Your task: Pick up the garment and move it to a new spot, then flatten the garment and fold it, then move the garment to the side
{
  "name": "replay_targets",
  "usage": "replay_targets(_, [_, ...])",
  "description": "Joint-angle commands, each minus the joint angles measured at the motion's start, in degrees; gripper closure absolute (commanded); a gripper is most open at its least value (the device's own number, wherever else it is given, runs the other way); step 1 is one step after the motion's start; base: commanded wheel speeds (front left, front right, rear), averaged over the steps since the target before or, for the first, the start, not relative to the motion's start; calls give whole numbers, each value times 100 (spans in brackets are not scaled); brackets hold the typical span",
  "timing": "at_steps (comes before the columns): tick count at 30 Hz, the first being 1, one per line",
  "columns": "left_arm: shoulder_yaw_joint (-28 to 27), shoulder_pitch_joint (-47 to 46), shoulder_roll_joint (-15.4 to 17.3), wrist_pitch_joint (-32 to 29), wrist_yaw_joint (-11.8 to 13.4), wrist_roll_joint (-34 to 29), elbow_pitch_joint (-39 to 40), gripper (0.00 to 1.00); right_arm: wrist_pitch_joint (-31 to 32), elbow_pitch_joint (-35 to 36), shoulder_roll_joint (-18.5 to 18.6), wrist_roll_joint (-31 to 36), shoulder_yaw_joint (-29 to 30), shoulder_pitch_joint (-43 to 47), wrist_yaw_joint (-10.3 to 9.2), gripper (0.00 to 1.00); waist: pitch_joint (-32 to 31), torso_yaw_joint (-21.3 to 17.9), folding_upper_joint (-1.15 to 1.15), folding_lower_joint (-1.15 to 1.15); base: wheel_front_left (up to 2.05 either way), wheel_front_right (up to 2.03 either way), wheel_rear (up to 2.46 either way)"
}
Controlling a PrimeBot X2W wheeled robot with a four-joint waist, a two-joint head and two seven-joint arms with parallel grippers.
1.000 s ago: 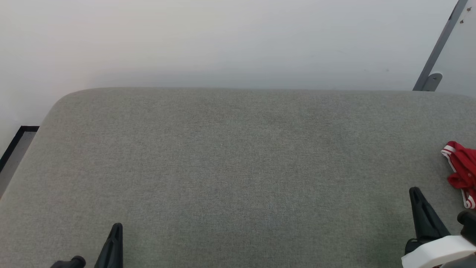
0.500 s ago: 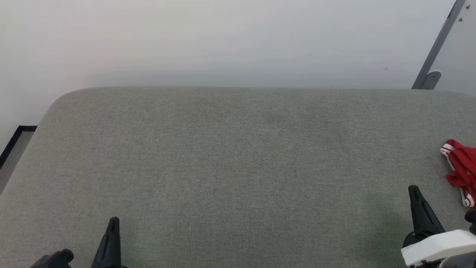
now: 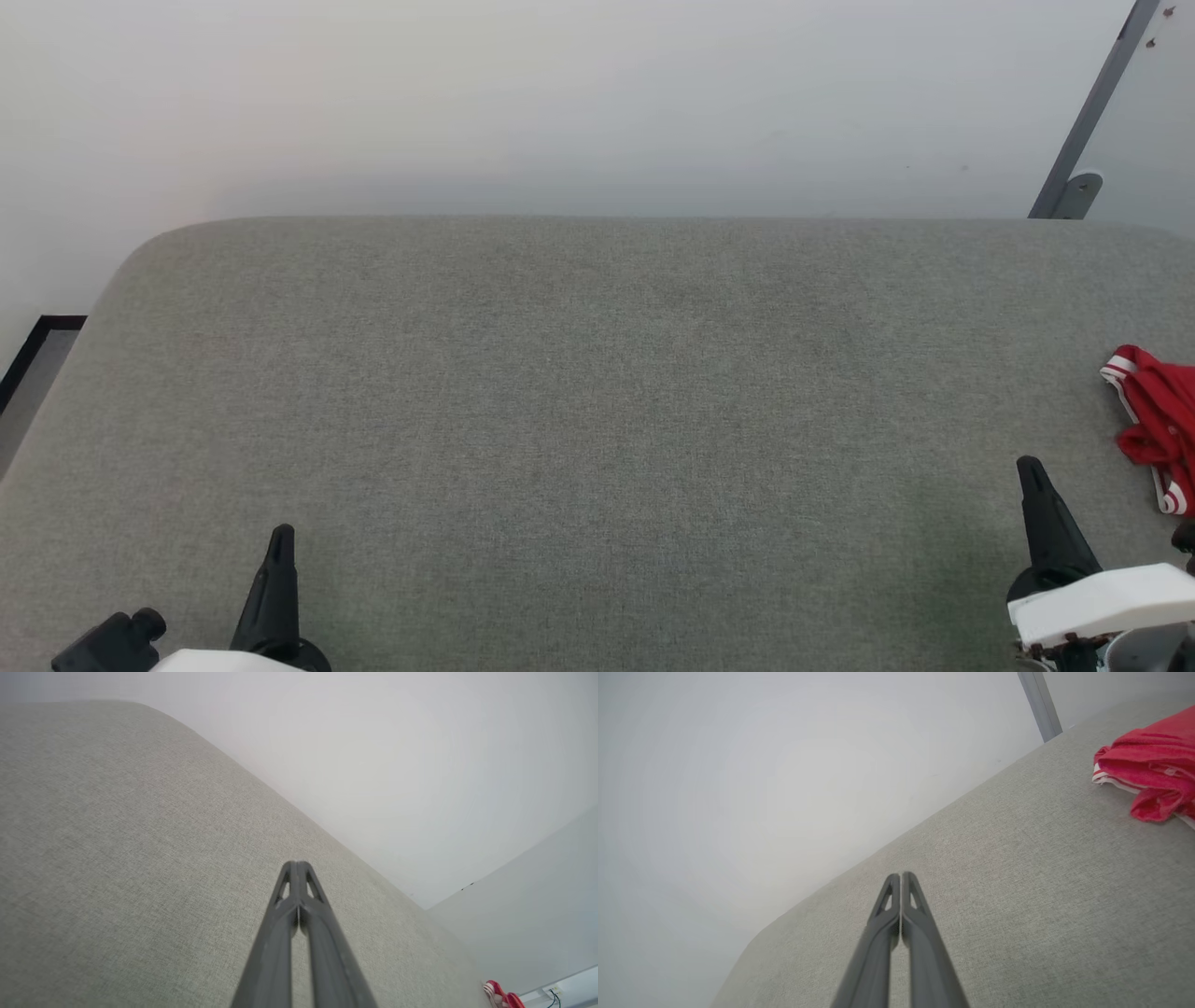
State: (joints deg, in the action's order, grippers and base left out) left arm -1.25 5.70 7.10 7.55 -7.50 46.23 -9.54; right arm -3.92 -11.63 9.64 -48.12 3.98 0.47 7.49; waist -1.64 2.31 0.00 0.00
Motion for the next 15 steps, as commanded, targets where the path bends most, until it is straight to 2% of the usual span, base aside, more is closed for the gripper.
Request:
replay_targets(1, [-43, -172, 15, -37, 1, 172, 44, 100, 41, 46, 16, -170, 36, -189, 0, 100, 2, -3, 0, 0, 0, 0, 0])
replay_targets(15, [-117, -400, -51, -305, 1, 1140, -51, 100, 255, -14, -134, -1072, 87, -302, 0, 100, 30, -37, 0, 0, 0, 0, 0])
